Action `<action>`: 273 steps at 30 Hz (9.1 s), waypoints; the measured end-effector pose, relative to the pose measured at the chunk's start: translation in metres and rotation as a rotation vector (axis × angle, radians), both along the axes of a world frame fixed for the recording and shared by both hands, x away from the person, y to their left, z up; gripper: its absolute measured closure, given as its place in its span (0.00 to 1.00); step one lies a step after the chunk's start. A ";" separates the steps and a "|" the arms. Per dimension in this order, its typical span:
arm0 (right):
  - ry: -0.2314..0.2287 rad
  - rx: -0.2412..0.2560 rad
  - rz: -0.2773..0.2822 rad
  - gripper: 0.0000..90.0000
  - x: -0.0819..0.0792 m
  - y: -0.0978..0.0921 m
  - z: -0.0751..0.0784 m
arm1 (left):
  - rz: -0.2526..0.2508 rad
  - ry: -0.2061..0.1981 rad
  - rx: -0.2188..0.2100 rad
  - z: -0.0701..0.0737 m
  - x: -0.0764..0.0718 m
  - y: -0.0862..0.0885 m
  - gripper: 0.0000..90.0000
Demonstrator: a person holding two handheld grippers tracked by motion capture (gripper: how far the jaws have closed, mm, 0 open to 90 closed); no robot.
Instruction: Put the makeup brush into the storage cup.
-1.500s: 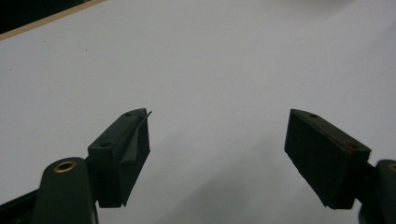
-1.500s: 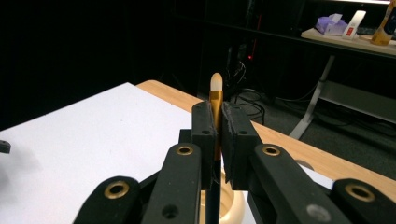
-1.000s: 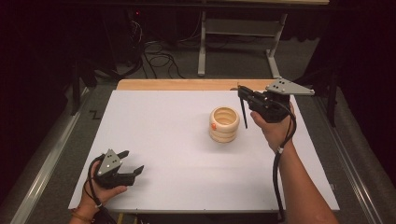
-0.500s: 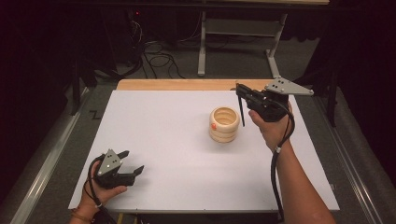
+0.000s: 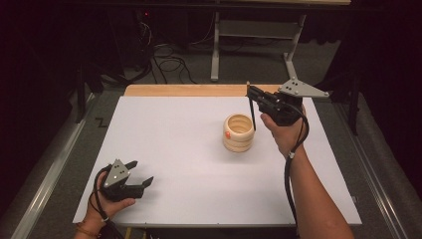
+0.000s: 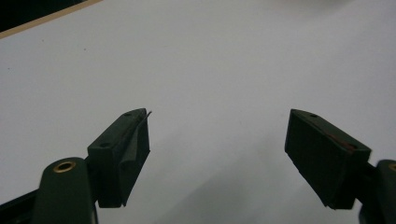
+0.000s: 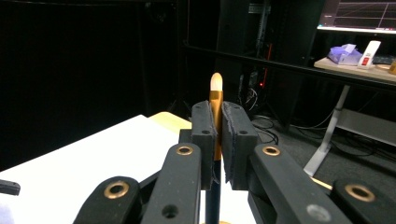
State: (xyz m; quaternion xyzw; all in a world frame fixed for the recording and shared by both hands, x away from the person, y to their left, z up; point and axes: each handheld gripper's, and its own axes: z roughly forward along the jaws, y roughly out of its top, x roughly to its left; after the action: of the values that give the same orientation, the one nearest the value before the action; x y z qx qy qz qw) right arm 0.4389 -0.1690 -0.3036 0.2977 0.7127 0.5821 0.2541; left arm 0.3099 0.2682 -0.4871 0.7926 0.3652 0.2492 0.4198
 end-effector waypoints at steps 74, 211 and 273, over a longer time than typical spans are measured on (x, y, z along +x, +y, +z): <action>0.108 -0.019 -0.004 0.95 0.044 0.023 -0.070 | -0.006 -0.001 -0.014 -0.001 0.000 0.003 0.25; 0.069 -0.257 -0.084 0.18 0.016 0.005 -0.054 | 0.003 0.012 0.008 -0.002 0.000 0.003 0.24; 0.027 -0.334 -0.102 0.19 -0.019 -0.050 -0.066 | -0.008 0.014 0.022 -0.002 -0.001 0.001 0.24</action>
State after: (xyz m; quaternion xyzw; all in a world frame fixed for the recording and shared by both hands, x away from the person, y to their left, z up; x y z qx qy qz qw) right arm 0.4202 -0.2193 -0.3694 0.2950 0.7869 0.4377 0.3197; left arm 0.3092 0.2693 -0.4891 0.8005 0.3623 0.2459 0.4092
